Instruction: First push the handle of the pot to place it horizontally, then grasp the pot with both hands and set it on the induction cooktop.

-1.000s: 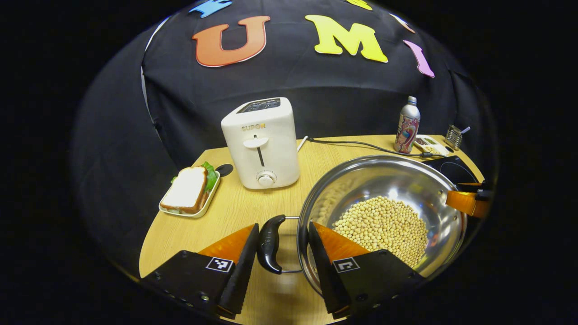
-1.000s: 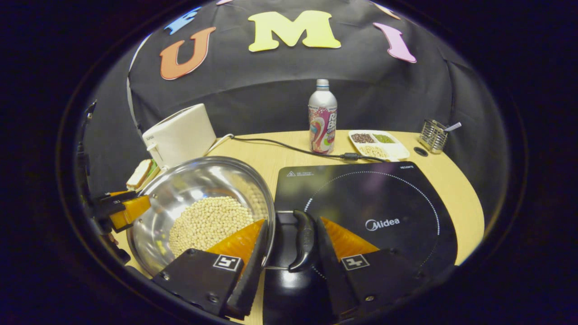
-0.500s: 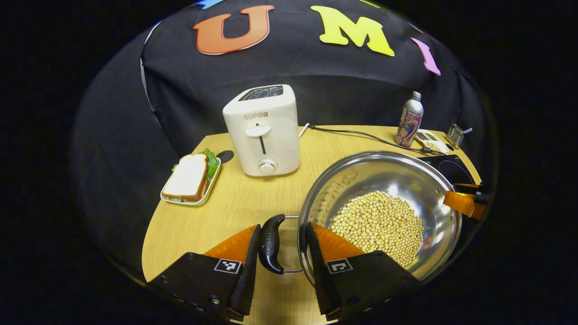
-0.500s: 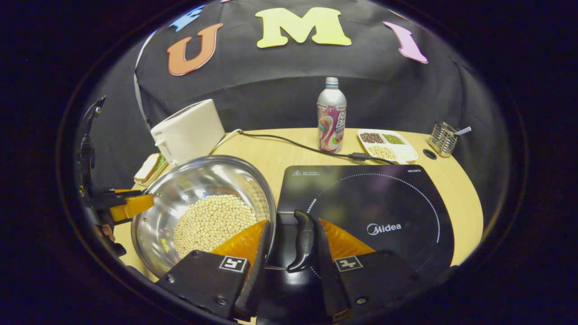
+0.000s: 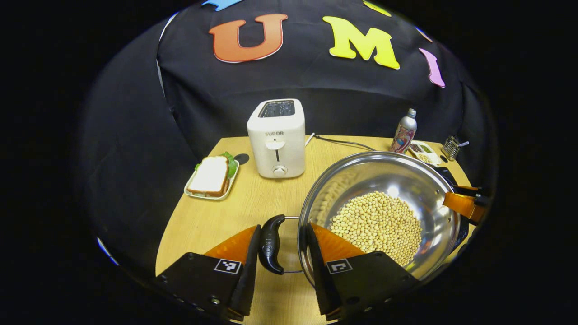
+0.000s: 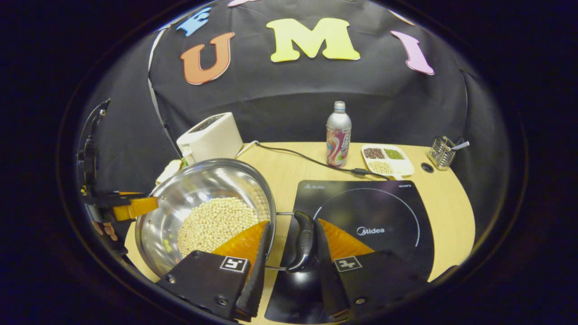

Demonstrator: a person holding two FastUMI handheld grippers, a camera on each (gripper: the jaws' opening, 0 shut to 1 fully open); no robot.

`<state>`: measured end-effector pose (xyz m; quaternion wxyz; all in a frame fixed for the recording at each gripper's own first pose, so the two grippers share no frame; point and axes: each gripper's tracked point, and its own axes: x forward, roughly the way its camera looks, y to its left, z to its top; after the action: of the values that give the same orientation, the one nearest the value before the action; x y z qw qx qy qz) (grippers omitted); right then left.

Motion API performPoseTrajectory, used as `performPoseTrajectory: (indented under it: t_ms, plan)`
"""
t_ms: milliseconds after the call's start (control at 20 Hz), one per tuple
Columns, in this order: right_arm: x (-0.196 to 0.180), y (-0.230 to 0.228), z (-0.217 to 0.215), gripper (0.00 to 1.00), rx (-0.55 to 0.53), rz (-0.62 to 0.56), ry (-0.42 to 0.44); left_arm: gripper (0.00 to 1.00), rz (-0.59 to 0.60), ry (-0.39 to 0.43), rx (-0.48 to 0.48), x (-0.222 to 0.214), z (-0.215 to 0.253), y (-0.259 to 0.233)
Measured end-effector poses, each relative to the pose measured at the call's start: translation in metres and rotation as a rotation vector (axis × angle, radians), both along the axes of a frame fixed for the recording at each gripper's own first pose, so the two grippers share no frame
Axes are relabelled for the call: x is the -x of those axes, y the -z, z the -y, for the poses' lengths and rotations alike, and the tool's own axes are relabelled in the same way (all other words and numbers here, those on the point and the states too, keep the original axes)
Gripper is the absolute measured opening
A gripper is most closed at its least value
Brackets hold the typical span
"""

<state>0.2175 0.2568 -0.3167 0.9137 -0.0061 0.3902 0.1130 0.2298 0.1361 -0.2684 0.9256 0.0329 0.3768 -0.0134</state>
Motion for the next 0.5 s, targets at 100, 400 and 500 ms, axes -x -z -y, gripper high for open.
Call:
performPoseTrajectory:
  t_ms: [100, 400, 500]
  plan:
    - [0.001, -0.02, 0.006, 0.53, -0.006, 0.019, 0.002, 0.54, 0.022, 0.007, -0.009, -0.001, 0.006, -0.02]
    - [-0.002, -0.07, 0.042, 0.55, -0.001, 0.064, 0.017, 0.53, 0.067, 0.043, -0.028, -0.003, 0.046, -0.067]
    - [-0.004, -0.085, 0.062, 0.53, 0.006, 0.08, 0.028, 0.53, 0.073, 0.061, -0.024, -0.005, 0.067, -0.078]
